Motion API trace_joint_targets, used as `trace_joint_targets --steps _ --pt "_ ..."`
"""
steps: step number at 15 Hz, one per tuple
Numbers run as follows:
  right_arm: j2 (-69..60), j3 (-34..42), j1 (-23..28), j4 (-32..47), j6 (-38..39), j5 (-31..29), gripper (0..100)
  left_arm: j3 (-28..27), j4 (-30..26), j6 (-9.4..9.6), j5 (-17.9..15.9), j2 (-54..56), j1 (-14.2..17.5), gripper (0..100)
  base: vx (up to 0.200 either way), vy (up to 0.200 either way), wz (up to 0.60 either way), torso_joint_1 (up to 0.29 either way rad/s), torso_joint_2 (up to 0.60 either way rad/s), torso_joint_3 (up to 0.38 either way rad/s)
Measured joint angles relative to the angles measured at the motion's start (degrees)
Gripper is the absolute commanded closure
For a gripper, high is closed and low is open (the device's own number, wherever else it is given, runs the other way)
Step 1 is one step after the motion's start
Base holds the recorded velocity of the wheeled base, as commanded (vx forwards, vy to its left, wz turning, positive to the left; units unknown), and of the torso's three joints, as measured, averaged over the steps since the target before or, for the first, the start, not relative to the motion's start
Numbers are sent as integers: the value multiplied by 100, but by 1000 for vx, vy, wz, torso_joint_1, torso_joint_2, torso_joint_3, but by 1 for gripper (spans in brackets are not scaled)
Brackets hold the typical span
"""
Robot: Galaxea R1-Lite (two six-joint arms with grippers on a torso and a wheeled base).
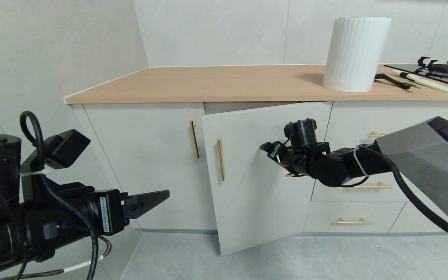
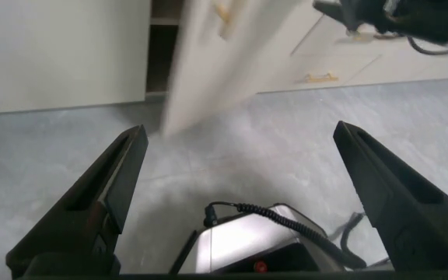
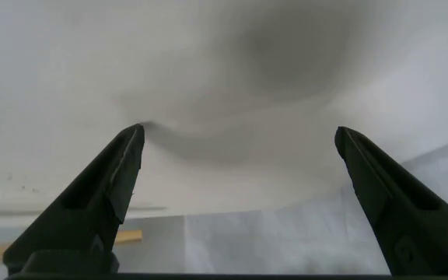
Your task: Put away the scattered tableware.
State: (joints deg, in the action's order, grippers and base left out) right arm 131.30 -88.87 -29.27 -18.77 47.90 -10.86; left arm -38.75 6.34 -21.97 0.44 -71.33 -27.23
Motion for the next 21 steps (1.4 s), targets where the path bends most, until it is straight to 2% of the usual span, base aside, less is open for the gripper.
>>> trace_joint_targets --steps 3,9,21 --pt "456 -669 17 26 117 -558 0 0 -7 0 0 0 1 0 0 0 0 0 0 0" --pt "941 -1204 188 61 161 -944 0 0 -2 -6 -1 -4 6 0 0 0 0 0 0 0" --pt "1324 -1688 386 138 143 -1180 0 0 -2 -1 -1 -6 9 0 0 0 0 0 0 0"
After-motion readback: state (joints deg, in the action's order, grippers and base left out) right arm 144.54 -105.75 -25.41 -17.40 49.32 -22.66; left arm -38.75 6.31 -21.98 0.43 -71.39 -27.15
